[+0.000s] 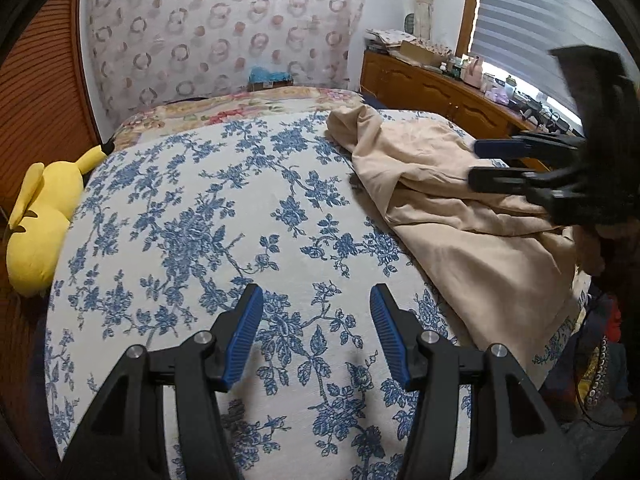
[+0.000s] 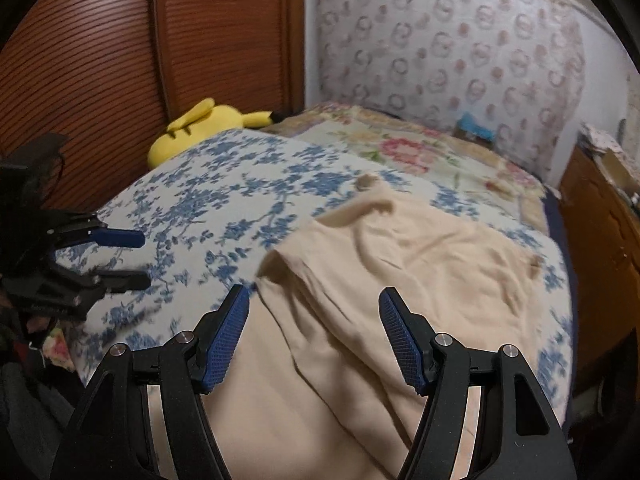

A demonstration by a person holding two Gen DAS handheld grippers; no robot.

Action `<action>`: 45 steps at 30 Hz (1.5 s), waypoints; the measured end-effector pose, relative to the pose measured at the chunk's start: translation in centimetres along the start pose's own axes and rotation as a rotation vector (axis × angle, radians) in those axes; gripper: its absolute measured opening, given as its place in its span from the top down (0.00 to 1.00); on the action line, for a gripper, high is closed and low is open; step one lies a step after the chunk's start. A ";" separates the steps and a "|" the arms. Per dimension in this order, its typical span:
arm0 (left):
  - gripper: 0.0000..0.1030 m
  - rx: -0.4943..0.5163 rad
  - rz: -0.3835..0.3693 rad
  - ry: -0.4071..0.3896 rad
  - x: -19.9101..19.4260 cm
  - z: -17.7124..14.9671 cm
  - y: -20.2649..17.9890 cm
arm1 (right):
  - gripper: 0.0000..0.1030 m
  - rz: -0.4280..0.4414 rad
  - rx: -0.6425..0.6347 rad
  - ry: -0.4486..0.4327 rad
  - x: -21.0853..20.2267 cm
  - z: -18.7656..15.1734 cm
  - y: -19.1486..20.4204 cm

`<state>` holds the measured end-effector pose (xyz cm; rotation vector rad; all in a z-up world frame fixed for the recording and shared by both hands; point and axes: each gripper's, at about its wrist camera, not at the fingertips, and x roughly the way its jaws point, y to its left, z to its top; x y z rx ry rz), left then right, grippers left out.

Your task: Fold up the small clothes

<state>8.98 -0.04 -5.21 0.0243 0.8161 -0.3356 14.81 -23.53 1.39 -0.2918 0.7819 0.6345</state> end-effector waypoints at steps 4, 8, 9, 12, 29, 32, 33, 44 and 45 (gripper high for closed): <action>0.47 0.002 0.007 -0.018 -0.5 0.1 0.2 | 0.33 0.019 -0.007 0.046 2.8 1.2 0.6; 0.47 0.010 0.015 -0.029 -0.9 0.1 0.1 | 0.33 0.019 -0.024 0.084 4.9 2.0 1.4; 0.47 0.011 0.015 -0.032 -0.9 0.1 0.1 | 0.33 0.016 -0.028 0.093 5.4 2.1 1.5; 0.47 0.010 0.010 -0.035 -1.0 0.0 0.1 | 0.33 0.011 -0.030 0.117 6.8 2.4 1.6; 0.47 -0.001 -0.005 -0.025 -0.5 -0.6 -0.1 | 0.92 -0.011 -0.017 0.087 6.1 3.1 -1.0; 0.47 0.002 -0.012 -0.025 -0.4 -0.6 -0.2 | 0.92 -0.023 0.028 0.053 4.2 4.0 -3.7; 0.47 0.003 -0.014 -0.024 -0.3 -0.7 -0.3 | 0.92 -0.022 0.049 0.047 3.8 4.2 -4.6; 0.47 0.031 -0.025 -0.005 0.5 -0.7 -1.5 | 0.92 -0.040 0.105 -0.001 1.2 5.4 -9.4; 0.47 0.029 -0.026 -0.006 0.4 -0.7 -1.5 | 0.92 -0.069 0.108 0.005 1.3 5.6 -10.3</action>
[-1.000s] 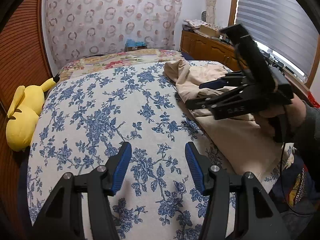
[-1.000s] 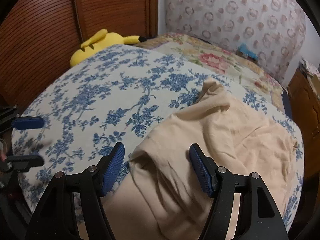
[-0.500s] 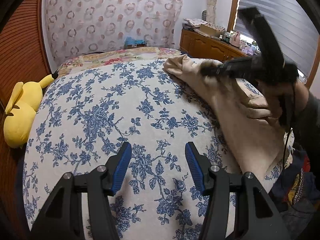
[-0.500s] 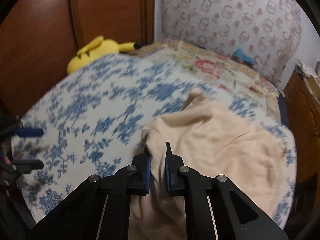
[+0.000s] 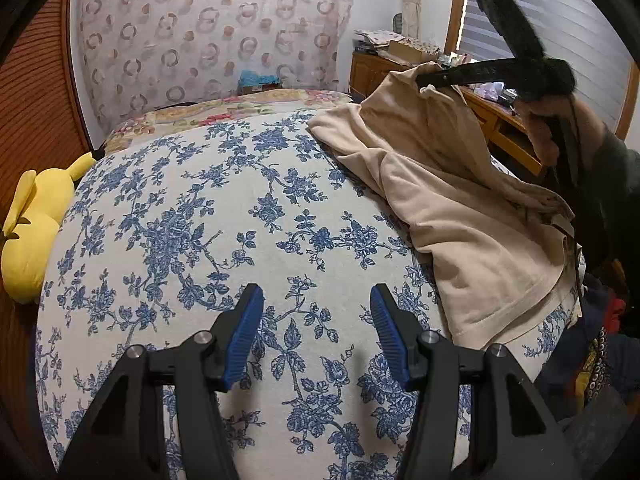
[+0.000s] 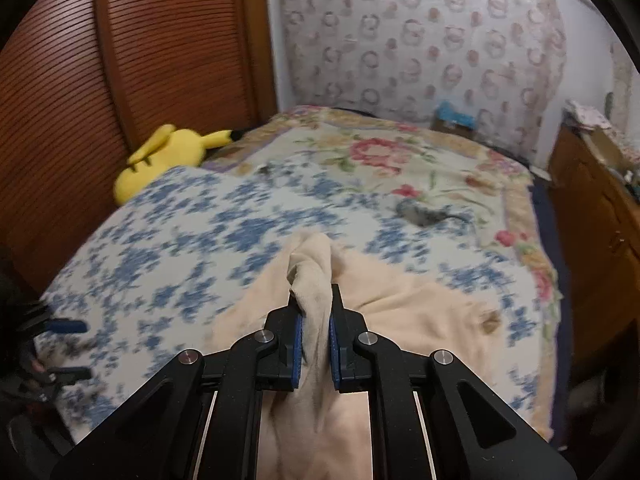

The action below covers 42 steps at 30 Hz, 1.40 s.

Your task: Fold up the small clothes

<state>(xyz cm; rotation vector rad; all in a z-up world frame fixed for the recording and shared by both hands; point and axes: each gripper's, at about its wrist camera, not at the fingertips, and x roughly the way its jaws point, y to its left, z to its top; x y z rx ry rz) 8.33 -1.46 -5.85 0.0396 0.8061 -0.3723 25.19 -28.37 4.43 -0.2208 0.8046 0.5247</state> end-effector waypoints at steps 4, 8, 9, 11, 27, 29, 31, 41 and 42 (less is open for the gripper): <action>0.47 -0.002 -0.005 0.001 0.2 -0.1 -0.1 | 0.92 -0.214 0.031 0.039 1.0 0.7 -4.8; 0.47 0.008 -0.014 0.006 0.4 -0.1 -0.6 | 0.71 -0.415 0.109 0.064 0.9 0.1 -9.5; 0.47 0.011 -0.017 0.007 0.4 -0.1 -0.8 | 0.71 -0.416 0.128 0.059 0.4 -0.2 -10.3; 0.47 0.015 -0.023 0.009 0.5 -0.1 -1.1 | 0.70 -0.374 0.168 0.046 -0.9 -1.2 -11.1; 0.47 0.082 -0.160 0.044 2.0 -0.3 -7.0 | 0.60 -0.162 0.109 0.051 -10.8 -18.0 1.2; 0.47 0.087 -0.163 0.046 2.1 -0.4 -7.3 | 0.59 -0.163 0.138 0.046 -11.1 -19.3 1.4; 0.47 0.087 -0.171 0.038 2.0 -0.7 -7.6 | 0.59 -0.136 0.184 0.033 -11.5 -20.4 1.5; 0.92 0.105 -0.239 0.067 2.6 -1.7 -9.3 | 0.67 -0.097 0.248 0.023 -11.5 -21.7 1.2; 0.94 0.105 -0.245 0.067 2.5 -1.7 -9.3 | 0.71 -0.089 0.248 0.024 -11.5 -21.8 1.1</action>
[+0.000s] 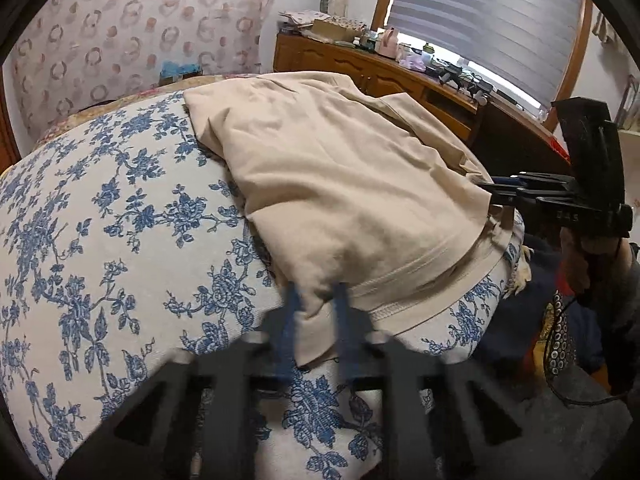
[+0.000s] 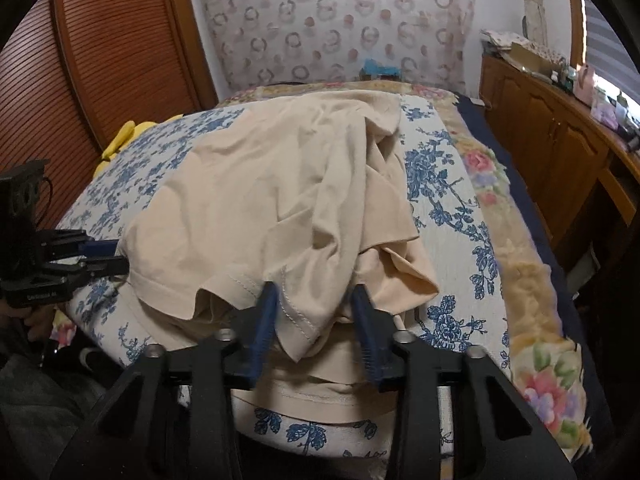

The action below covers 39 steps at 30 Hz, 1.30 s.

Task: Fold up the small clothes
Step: 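Grasp the shirt hem with the left tool while the right tool holds the sleeve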

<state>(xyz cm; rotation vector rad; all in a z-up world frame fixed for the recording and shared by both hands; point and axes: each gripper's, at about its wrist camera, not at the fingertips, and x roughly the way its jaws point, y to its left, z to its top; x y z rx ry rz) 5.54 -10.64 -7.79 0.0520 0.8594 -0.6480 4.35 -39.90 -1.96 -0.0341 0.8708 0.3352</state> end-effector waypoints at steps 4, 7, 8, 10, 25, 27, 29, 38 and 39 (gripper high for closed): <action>0.99 0.005 -0.015 -0.039 -1.9 0.2 -0.6 | 0.93 0.029 -0.037 -0.005 -0.3 -0.1 0.1; 0.99 -0.005 -0.056 -0.068 -4.1 0.2 -1.1 | 0.94 0.020 -0.036 -0.024 -1.7 -0.1 -0.7; 0.99 -0.001 -0.066 -0.075 -4.8 0.1 -1.3 | 0.94 0.012 -0.033 -0.030 -2.4 -0.1 -1.1; 0.99 0.002 -0.070 -0.081 -5.6 0.0 -1.7 | 0.94 -0.002 -0.034 -0.031 -3.4 -0.5 -1.7; 0.94 -0.014 0.018 -0.013 -3.8 -1.3 -1.2 | 0.56 -0.106 0.009 0.016 -2.4 -2.9 -2.8; 0.94 -0.014 0.025 -0.006 -3.6 -1.3 -1.2 | 0.56 -0.098 0.013 0.018 -2.4 -3.0 -2.8; 0.93 -0.012 0.027 -0.002 -3.5 -1.4 -1.2 | 0.55 -0.082 0.014 0.026 -2.2 -3.1 -2.7; 0.91 -0.016 0.040 0.012 -3.0 -1.4 -1.0 | 0.55 -0.058 0.010 0.040 -1.3 -3.3 -2.2; 0.91 -0.016 0.044 0.013 -2.9 -1.4 -1.0 | 0.55 -0.054 0.009 0.041 -1.3 -3.3 -2.2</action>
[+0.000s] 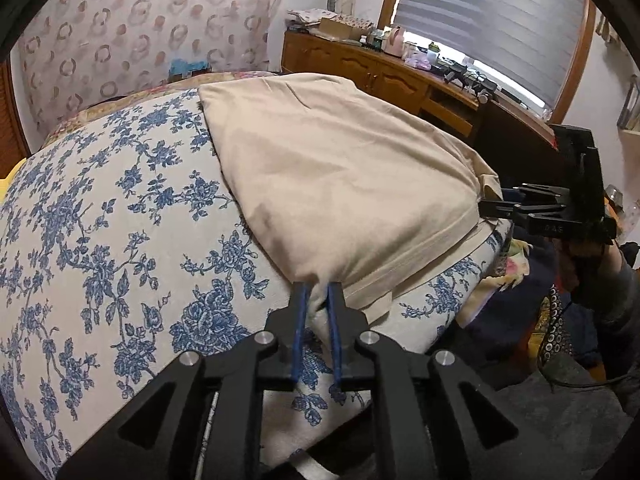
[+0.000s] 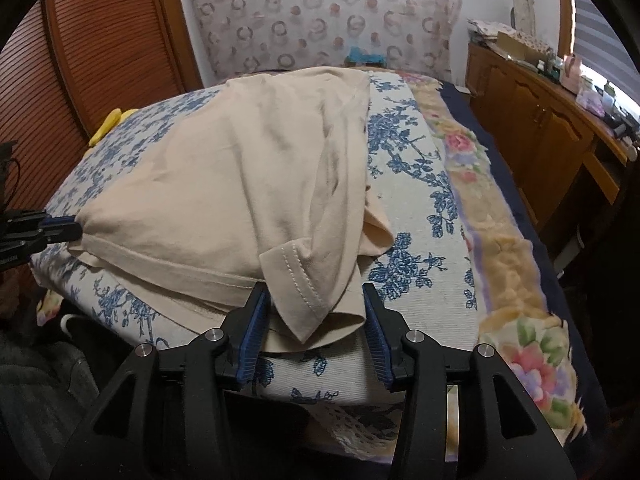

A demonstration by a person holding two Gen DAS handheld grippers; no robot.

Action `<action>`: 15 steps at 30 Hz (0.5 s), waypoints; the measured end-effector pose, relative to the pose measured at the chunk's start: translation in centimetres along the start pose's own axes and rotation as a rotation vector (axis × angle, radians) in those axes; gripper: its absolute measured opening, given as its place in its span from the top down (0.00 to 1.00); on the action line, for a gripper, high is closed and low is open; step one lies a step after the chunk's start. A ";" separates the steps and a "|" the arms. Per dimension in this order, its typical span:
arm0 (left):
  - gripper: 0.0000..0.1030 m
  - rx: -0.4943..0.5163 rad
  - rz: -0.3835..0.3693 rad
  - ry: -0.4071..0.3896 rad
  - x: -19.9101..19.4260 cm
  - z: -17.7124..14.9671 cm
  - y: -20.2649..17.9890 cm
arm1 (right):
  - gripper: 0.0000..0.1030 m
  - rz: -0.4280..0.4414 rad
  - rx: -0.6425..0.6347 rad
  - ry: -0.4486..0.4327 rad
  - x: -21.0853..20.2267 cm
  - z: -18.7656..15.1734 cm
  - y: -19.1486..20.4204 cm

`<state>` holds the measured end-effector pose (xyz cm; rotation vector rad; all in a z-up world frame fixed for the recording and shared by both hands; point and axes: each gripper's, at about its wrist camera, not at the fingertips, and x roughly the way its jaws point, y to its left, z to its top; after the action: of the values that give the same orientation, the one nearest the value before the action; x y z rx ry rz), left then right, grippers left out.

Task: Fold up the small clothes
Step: 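Lift the folded shirt with both tools and fold it in half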

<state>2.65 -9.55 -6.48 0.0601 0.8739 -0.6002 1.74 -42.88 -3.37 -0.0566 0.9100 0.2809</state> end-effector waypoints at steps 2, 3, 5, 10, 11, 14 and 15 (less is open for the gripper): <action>0.90 -0.003 0.001 0.004 0.3 -0.1 0.1 | 0.56 0.000 -0.008 0.002 0.0 0.0 0.2; 0.90 -0.005 0.001 0.008 0.4 -0.1 0.1 | 0.58 0.002 -0.011 0.002 0.0 0.0 0.3; 0.90 -0.009 0.003 0.017 0.7 -0.2 0.2 | 0.65 0.014 -0.018 0.004 0.0 0.0 0.4; 0.87 -0.028 -0.001 0.035 1.4 -0.4 0.6 | 0.86 0.052 -0.040 0.002 0.1 -0.2 0.9; 0.86 -0.029 -0.005 0.031 1.4 -0.3 0.6 | 0.88 0.061 -0.042 0.004 0.2 -0.2 0.9; 0.86 -0.038 -0.022 0.031 1.4 -0.3 0.8 | 0.92 0.063 -0.041 -0.002 0.2 -0.2 0.9; 0.86 -0.041 -0.025 0.031 1.4 -0.3 0.9 | 0.93 0.071 -0.035 -0.005 0.1 -0.2 0.7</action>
<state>3.55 -9.37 -7.89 0.0215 0.9178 -0.6063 1.46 -42.17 -3.54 -0.0557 0.9037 0.3629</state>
